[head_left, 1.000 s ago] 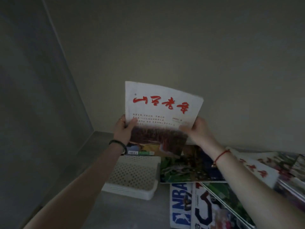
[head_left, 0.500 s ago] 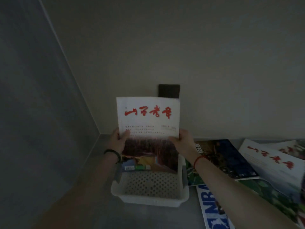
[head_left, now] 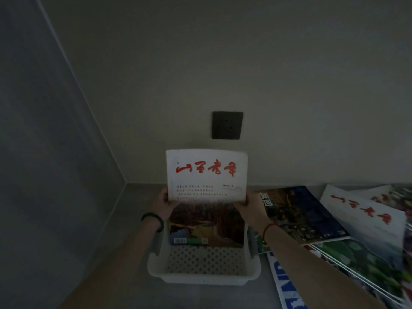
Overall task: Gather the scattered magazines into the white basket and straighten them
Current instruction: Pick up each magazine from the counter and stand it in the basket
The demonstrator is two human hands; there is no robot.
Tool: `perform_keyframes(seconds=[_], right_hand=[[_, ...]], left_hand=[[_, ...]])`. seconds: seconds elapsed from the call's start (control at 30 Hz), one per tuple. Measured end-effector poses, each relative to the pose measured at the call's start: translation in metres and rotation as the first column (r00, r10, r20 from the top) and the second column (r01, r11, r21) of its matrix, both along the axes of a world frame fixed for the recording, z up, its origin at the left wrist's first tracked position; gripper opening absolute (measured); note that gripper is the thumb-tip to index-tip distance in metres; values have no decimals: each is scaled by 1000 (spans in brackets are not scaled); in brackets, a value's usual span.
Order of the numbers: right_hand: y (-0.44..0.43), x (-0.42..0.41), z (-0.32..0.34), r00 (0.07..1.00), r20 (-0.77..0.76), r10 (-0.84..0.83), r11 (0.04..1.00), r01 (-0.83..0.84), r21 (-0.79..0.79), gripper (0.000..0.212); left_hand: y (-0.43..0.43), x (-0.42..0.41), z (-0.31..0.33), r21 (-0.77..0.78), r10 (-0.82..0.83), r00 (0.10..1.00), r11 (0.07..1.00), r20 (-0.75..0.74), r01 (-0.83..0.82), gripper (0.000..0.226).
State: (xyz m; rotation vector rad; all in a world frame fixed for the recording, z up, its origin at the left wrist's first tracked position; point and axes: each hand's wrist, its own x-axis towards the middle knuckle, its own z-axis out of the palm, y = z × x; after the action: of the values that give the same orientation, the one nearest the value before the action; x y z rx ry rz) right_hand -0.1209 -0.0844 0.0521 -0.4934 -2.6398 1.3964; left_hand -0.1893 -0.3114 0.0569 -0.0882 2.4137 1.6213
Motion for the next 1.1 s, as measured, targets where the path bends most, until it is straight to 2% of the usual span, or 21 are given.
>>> perform_keyframes(seconds=[0.17, 0.3, 0.43, 0.57, 0.63, 0.7, 0.87, 0.97, 1.1], right_hand=[[7, 1, -12, 996, 88, -3, 999, -1, 44, 41], [8, 3, -17, 992, 121, -30, 999, 34, -33, 33], [9, 6, -21, 992, 127, -6, 1000, 8, -21, 21], [10, 9, -24, 984, 178, 14, 997, 0, -80, 33], [12, 11, -25, 979, 204, 20, 996, -3, -86, 35], [13, 14, -25, 979, 203, 28, 997, -12, -83, 32], [31, 23, -16, 986, 166, 11, 994, 7, -106, 31], [58, 32, -9, 988, 144, -52, 990, 71, -125, 32], [112, 59, -9, 982, 152, -114, 985, 132, -111, 34]], left_hand=[[0, -2, -8, -70, -40, 999, 997, 3, 40, 41], [-1, 2, -12, -97, -65, 998, 993, 14, 66, 46], [-3, 3, -14, -99, -62, 996, 993, 61, 68, 58], [-4, 8, -15, -90, -33, 994, 995, 104, 43, 53], [-4, 11, -16, -86, -26, 992, 996, 120, 37, 59], [-4, 14, -15, -130, -19, 996, 991, 90, 31, 64], [11, 23, -3, -285, -55, 991, 958, -123, 17, 65], [37, 32, 8, -283, -67, 972, 959, -225, 1, 61], [92, 57, 13, -215, -175, 953, 969, -248, 122, 56]])
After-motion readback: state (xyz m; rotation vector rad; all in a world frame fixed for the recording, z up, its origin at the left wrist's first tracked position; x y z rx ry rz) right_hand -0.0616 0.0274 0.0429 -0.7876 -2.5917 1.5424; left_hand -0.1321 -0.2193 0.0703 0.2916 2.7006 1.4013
